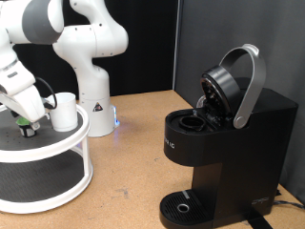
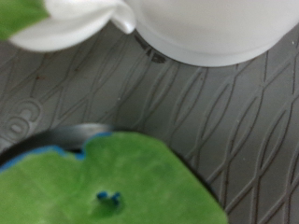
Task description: Make a cup of coffee with the keurig machine
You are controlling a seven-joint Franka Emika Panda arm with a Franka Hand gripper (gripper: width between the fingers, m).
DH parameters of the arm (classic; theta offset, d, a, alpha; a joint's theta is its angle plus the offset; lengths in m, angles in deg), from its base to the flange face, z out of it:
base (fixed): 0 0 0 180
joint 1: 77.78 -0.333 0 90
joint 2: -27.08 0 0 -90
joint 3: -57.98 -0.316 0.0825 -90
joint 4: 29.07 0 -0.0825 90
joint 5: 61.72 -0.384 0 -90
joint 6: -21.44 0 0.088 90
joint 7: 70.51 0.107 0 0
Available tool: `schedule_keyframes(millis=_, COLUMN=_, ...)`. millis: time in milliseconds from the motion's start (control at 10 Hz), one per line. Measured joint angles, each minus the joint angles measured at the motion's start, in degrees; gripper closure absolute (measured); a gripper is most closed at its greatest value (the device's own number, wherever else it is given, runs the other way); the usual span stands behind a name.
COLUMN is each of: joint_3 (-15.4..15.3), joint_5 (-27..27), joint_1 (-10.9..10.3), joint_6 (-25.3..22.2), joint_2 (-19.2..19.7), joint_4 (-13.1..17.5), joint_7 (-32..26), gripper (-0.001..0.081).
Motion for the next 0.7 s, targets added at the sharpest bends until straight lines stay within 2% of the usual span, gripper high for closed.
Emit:
schedule_keyframes(millis=200, joint_3=0.00, joint_5=-0.61, joint_1=0.00, joint_6=0.67, joint_2=0.25, joint_4=-0.31, joint_7=-0.24, gripper=0.0003)
schedule_keyframes(millis=300, joint_3=0.00, joint_5=-0.86, joint_1=0.00, joint_6=0.67, joint_2=0.31, joint_4=-0.31, joint_7=-0.30, gripper=0.0120)
schedule_keyframes(millis=400, joint_3=0.00, joint_5=-1.02, joint_1=0.00, joint_6=0.68, joint_2=0.36, joint_4=-0.31, joint_7=-0.30, gripper=0.0120)
schedule_keyframes(millis=500, joint_3=0.00, joint_5=-1.12, joint_1=0.00, joint_6=0.68, joint_2=0.37, joint_4=-0.28, joint_7=-0.31, gripper=0.0255)
schedule_keyframes(millis=600, joint_3=0.00, joint_5=-1.18, joint_1=0.00, joint_6=0.67, joint_2=0.37, joint_4=-0.26, joint_7=-0.31, gripper=0.0328)
schedule_keyframes(millis=700, joint_3=0.00, joint_5=-1.23, joint_1=0.00, joint_6=0.60, joint_2=0.37, joint_4=-0.23, joint_7=-0.31, gripper=0.0328)
